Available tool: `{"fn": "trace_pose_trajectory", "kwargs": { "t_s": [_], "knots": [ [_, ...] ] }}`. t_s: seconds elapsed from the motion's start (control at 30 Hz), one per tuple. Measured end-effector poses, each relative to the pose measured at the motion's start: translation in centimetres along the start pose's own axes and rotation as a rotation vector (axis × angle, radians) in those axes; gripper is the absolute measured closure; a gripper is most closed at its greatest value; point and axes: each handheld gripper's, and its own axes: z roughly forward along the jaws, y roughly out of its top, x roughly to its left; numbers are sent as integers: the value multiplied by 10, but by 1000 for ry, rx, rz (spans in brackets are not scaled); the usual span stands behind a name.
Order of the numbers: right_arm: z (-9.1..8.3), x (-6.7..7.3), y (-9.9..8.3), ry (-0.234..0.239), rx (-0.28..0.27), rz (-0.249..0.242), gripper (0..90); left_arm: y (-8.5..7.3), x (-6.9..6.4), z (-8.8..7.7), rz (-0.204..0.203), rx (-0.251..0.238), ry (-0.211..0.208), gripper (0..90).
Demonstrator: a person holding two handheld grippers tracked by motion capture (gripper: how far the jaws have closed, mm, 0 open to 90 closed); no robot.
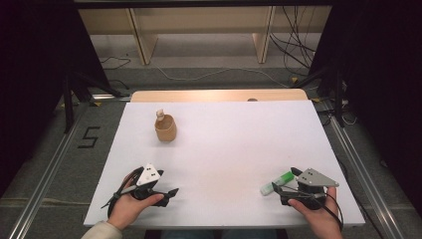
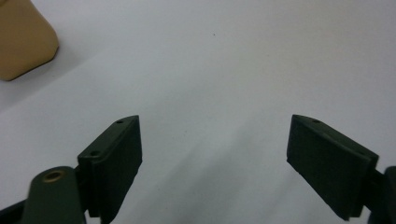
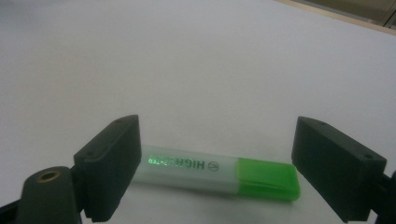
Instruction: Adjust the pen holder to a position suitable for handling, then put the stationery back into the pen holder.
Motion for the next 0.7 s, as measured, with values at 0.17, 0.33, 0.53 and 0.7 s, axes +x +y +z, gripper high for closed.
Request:
{"fn": "trace_pose_trajectory", "kwargs": {
  "t_s": [0.17, 0.33, 0.53, 0.7],
  "knots": [
    [0, 0, 1, -8, -5, 7, 167, 0, 2, 0, -5, -8, 0, 190],
    [1, 1, 2, -13, -8, 7, 169, -1, 2, -1, -8, -7, 11, 191],
    [1, -1, 3, -16, -15, 0, 174, -1, 3, 0, -15, -2, 10, 192],
    [0, -1, 6, -25, -16, -17, 226, -1, 2, 0, -10, -9, 15, 191]
  ]
}}
